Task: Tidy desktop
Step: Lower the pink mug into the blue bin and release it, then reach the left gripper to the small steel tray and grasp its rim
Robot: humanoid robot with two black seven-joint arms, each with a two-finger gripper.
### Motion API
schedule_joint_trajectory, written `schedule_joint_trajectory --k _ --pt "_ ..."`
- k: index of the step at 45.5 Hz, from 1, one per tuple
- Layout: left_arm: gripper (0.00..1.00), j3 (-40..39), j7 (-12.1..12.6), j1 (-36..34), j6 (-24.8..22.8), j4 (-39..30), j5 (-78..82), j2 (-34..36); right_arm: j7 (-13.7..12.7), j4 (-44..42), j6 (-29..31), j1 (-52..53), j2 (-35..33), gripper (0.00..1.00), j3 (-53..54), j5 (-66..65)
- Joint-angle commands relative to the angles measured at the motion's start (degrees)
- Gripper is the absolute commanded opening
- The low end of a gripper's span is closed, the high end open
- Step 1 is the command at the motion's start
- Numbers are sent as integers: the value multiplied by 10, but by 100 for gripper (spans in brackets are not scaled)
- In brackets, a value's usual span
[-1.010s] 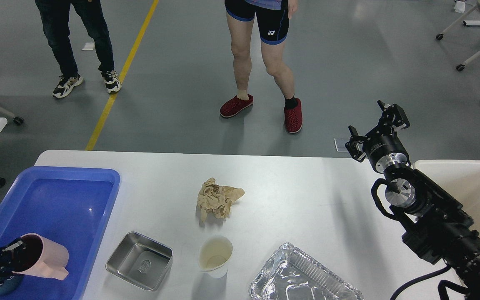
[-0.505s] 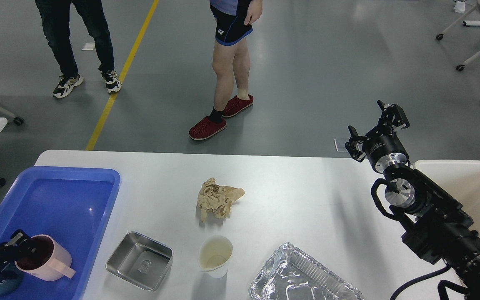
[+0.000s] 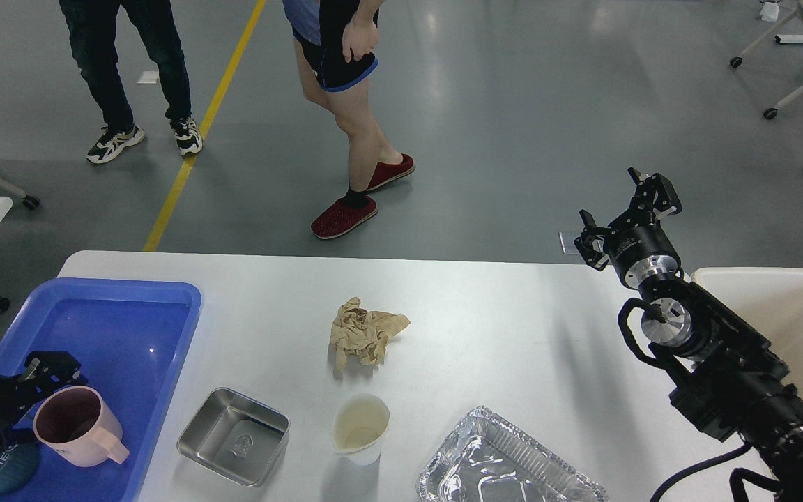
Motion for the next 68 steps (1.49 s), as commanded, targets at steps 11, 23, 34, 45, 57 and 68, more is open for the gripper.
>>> schedule_joint_trajectory --k 11,23,34,45,57,68 --pt "96 -5 7 -33 -6 -98 0 58 0 0 0 2 0 100 0 0" --pt "96 -7 7 -46 -8 -144 0 109 0 0 0 2 2 100 0 0" --pt "96 -12 -1 -104 -68 -160 1 177 0 0 0 3 5 100 0 0" --pt "96 -66 -11 -134 -133 -161 0 225 0 -1 0 3 8 100 0 0" --pt "96 -74 -11 -154 -157 -167 0 255 0 -1 0 1 7 100 0 0" --pt "96 -88 -11 -173 -172 -166 0 273 0 -1 0 1 7 100 0 0"
